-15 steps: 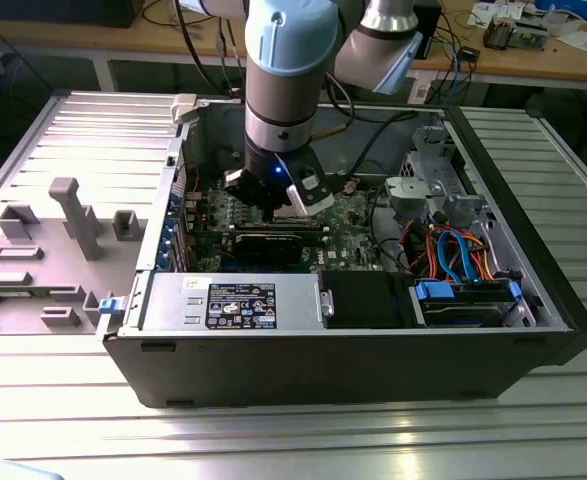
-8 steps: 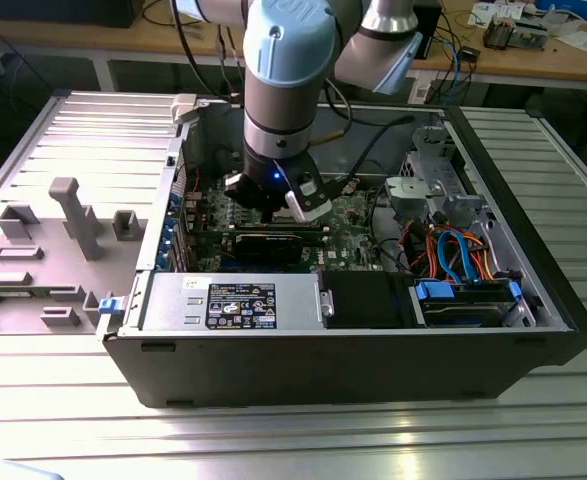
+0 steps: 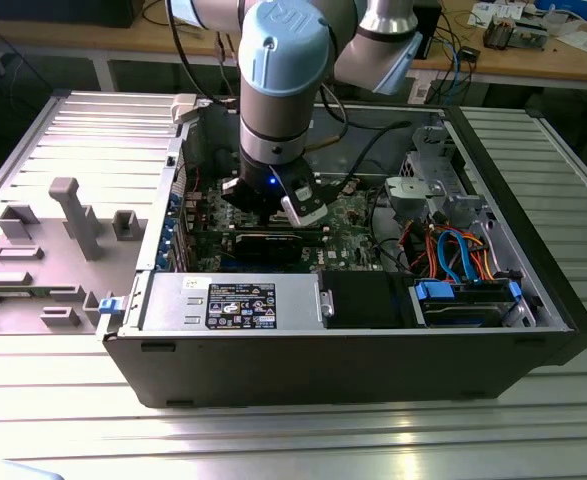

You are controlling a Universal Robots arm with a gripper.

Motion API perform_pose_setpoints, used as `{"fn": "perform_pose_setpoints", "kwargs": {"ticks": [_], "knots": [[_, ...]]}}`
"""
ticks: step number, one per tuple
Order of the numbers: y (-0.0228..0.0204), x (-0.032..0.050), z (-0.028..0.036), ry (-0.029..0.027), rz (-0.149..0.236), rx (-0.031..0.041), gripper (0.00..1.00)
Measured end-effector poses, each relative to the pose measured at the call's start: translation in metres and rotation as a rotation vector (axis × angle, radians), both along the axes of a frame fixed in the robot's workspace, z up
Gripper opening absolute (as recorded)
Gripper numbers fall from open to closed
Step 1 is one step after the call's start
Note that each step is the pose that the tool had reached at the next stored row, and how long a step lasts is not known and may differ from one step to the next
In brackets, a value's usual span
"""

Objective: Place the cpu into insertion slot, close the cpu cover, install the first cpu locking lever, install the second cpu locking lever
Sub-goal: 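Install the second cpu locking lever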

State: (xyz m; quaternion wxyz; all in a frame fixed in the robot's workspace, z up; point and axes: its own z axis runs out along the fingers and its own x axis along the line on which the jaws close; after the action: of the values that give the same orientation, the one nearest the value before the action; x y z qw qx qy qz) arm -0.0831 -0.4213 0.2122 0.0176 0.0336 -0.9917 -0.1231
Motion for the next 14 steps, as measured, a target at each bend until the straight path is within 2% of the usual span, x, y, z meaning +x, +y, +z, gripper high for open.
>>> {"fn": "perform_pose_setpoints", "kwargs": {"ticks": [1, 5, 6, 14], "knots": [[0.0, -0.0008, -0.0013, 0.0, 0.0, 0.0049, 0.11], [-0.0001, -0.0016, -0.0058, 0.0001, 0.0, 0.0117, 0.11], [0.0, -0.0018, -0.0064, 0.0001, 0.0, 0.0156, 0.11], [0.0, -0.0019, -0.0066, 0.0, 0.0, 0.0168, 0.11]]}}
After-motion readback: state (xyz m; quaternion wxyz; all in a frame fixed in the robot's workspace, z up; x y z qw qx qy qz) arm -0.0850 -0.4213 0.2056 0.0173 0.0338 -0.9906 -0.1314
